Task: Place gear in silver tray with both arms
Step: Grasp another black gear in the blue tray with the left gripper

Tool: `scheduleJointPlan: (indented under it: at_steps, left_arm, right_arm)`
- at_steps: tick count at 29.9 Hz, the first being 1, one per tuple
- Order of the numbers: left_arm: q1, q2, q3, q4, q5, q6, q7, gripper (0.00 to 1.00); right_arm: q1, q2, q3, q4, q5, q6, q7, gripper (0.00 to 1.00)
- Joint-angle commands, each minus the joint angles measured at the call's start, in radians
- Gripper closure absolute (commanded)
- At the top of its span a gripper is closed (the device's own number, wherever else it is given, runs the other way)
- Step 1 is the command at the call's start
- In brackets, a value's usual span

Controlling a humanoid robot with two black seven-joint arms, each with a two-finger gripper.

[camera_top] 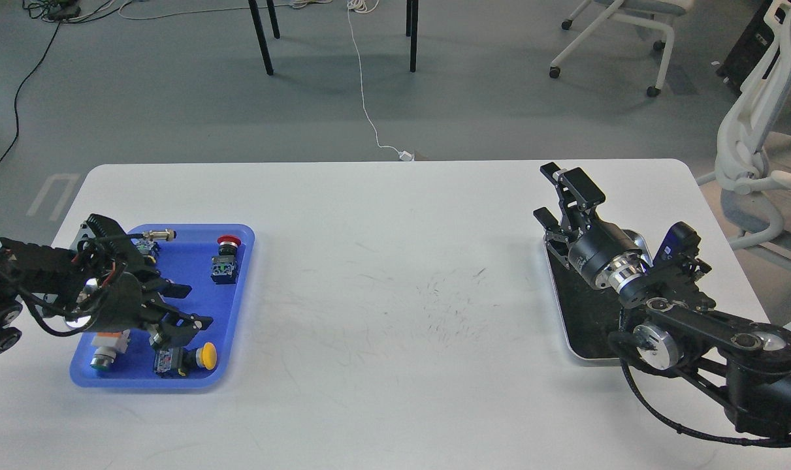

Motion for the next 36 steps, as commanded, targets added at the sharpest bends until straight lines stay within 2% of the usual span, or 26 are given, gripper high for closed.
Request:
scheduleJointPlan:
  at_steps: [1, 17, 18, 21, 22, 29, 36]
  left_arm:
    - [-0.006, -0.022, 0.011, 0.057, 0.000, 0.004, 0.000, 0.40]
    - [0.005, -0.074, 0.019, 0.124, 0.000, 0.003, 0.000, 0.46]
    - [0.005, -0.074, 0.019, 0.124, 0.000, 0.003, 0.000, 0.48]
    - [0.009, -0.074, 0.019, 0.127, 0.000, 0.000, 0.000, 0.75]
    - [0.009, -0.074, 0.020, 0.129, 0.000, 0.000, 0.000, 0.80]
    - [0.009, -0.071, 0.020, 0.133, 0.000, 0.001, 0.000, 0.90]
    - [-0.012, -0.063, 0.010, 0.121, 0.000, 0.003, 0.000, 0.91]
  right_arm:
    - [0.000, -0.003, 0.001, 0.001, 0.000, 0.000, 0.000, 0.03]
    - [0.002, 0.000, 0.014, -0.001, 0.000, -0.001, 0.000, 0.03]
    - [0.002, 0.000, 0.014, -0.001, 0.000, 0.000, 0.000, 0.03]
    - [0.002, 0.000, 0.014, -0.001, 0.000, -0.001, 0.000, 0.03]
    - [0.002, -0.001, 0.014, -0.001, 0.000, -0.001, 0.000, 0.03]
    - [0.005, -0.003, 0.014, 0.001, 0.000, -0.001, 0.000, 0.03]
    - [0.011, -0.005, 0.040, 0.001, 0.000, -0.001, 0.000, 0.03]
